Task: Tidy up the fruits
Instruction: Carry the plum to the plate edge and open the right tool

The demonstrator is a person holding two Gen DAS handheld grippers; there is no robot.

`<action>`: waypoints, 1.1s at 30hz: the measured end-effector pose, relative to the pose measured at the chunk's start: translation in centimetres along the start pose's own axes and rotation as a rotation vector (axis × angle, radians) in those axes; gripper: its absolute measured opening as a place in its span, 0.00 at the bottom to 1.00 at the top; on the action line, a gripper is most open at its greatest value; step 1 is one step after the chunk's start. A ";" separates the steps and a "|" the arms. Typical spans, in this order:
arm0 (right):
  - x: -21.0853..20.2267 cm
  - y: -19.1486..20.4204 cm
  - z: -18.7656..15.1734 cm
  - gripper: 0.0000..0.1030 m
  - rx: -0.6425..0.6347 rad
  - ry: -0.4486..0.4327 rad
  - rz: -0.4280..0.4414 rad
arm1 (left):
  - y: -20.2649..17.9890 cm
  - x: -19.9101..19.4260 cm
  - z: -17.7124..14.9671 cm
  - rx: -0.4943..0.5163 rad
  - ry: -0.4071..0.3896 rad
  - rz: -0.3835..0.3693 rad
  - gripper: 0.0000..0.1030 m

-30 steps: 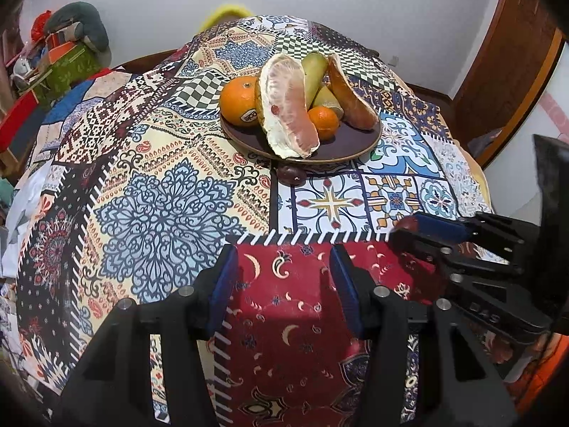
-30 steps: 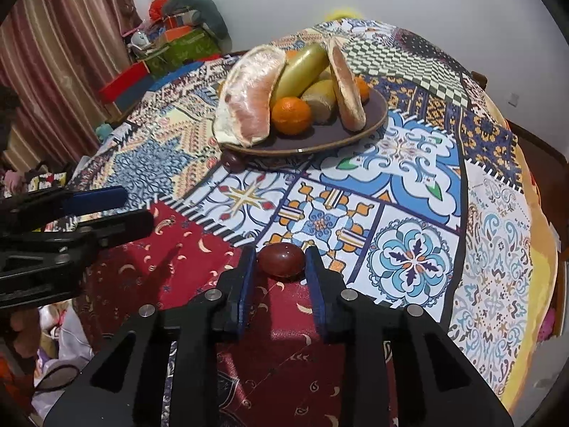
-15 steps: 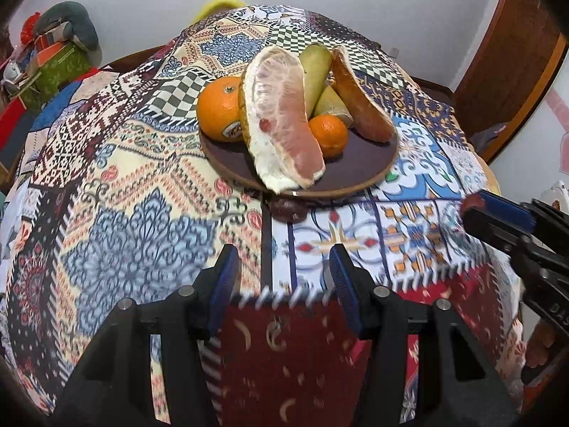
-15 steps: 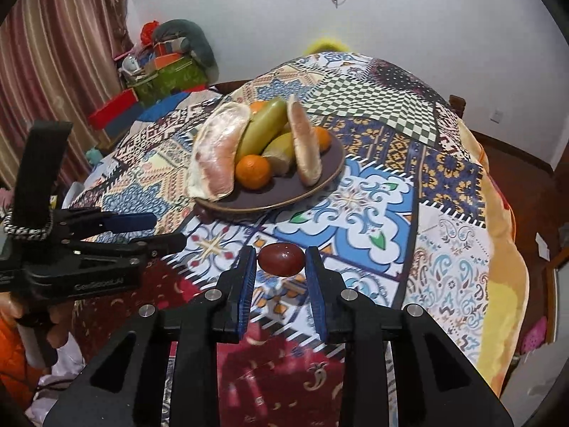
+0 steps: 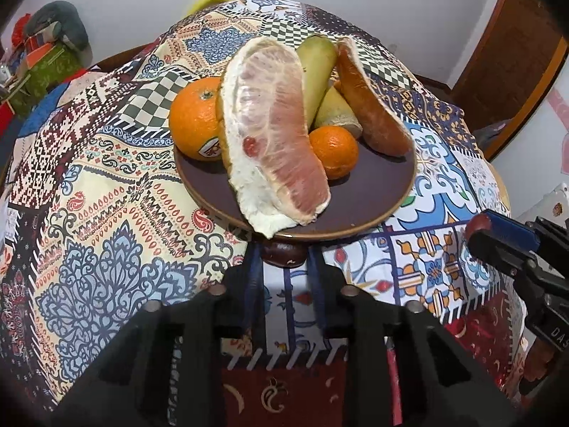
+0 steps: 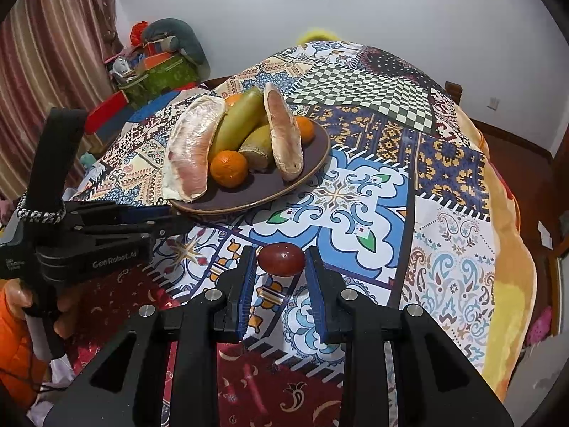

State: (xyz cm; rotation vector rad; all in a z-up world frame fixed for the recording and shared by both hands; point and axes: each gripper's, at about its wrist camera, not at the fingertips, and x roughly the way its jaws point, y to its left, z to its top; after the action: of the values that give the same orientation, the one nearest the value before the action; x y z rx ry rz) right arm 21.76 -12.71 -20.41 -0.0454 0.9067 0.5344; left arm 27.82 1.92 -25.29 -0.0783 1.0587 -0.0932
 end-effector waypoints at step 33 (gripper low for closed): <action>1.3 1.3 4.3 0.25 -0.060 -0.077 0.021 | -2.1 -5.5 1.9 0.065 -0.155 -0.053 0.24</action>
State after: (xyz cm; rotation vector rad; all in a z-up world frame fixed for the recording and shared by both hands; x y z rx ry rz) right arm 24.96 -9.94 -18.46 -0.0691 0.8170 0.5792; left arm 26.72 0.49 -19.38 -0.0544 0.8981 -0.1669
